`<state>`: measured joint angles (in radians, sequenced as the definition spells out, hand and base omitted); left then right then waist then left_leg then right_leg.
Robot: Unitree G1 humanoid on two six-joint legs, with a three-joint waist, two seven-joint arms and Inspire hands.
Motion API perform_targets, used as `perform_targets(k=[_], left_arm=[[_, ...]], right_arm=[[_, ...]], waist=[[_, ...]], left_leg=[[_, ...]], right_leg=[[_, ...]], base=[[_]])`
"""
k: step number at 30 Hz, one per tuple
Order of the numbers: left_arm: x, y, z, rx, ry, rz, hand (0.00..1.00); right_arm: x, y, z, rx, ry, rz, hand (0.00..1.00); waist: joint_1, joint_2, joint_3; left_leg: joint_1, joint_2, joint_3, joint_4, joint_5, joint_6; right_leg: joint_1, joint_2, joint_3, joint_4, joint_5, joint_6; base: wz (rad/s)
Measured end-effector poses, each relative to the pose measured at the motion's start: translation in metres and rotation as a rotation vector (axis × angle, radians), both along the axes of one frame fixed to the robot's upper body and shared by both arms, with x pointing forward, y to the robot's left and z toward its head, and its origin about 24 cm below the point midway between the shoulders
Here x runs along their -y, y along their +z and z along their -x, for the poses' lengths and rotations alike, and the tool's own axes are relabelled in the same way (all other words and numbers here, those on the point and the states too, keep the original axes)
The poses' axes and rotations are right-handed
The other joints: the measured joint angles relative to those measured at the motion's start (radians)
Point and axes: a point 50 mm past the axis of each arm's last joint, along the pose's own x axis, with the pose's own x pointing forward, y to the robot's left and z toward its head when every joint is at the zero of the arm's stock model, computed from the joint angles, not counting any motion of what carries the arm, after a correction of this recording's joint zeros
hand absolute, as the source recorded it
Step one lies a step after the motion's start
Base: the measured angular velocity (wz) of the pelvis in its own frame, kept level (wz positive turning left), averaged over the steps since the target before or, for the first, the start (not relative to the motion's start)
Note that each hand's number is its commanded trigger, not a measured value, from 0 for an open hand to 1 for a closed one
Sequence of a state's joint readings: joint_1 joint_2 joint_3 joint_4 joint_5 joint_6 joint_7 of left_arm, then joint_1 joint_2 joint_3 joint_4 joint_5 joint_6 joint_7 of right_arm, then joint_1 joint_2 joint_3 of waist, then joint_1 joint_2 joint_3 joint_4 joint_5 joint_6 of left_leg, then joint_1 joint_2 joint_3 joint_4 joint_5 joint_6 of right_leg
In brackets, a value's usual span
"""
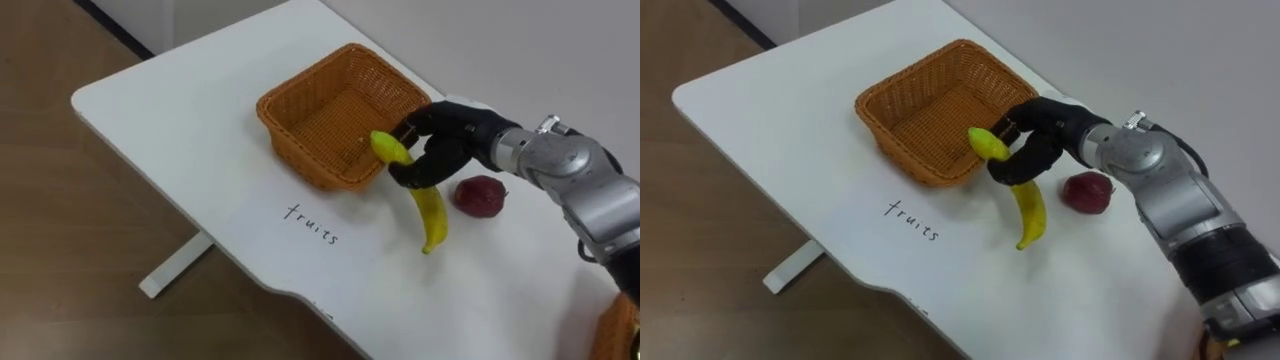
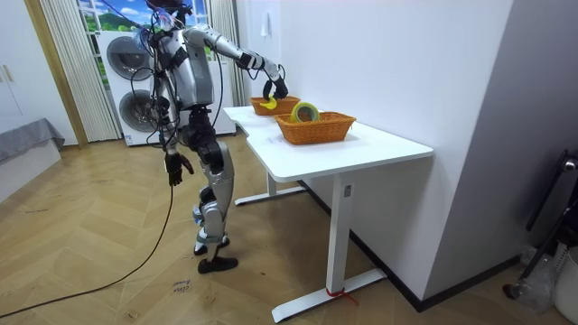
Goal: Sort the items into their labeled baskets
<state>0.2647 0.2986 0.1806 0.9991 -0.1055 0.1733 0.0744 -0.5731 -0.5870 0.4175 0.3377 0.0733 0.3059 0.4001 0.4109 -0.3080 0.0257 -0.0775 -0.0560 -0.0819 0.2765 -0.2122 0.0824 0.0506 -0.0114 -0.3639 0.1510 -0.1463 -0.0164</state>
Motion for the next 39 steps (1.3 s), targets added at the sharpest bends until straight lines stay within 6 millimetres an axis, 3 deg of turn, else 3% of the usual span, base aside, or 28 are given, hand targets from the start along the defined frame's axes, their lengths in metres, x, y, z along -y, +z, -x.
perform_targets(k=[25, 39], left_arm=[[0.005, -0.001, 0.008, -0.006, -0.004, 0.029, 0.00], [0.002, -0.001, 0.015, -0.030, -0.004, 0.045, 0.00]], right_arm=[[-0.002, 0.004, -0.002, 0.022, 0.008, -0.001, 1.00], [-0.004, 0.018, -0.006, 0.084, 0.034, -0.005, 1.00]], waist=[[0.006, 0.009, 0.0035], [-0.025, 0.006, 0.0012]], left_leg=[[-0.017, -0.007, -0.006, 0.030, -0.005, 0.007], [-0.003, -0.007, -0.005, 0.026, -0.004, 0.006]], right_leg=[[0.000, -0.005, -0.011, 0.000, 0.000, 0.000], [0.008, -0.004, 0.004, 0.000, -0.001, 0.001]], base=[[0.01], [0.00]])
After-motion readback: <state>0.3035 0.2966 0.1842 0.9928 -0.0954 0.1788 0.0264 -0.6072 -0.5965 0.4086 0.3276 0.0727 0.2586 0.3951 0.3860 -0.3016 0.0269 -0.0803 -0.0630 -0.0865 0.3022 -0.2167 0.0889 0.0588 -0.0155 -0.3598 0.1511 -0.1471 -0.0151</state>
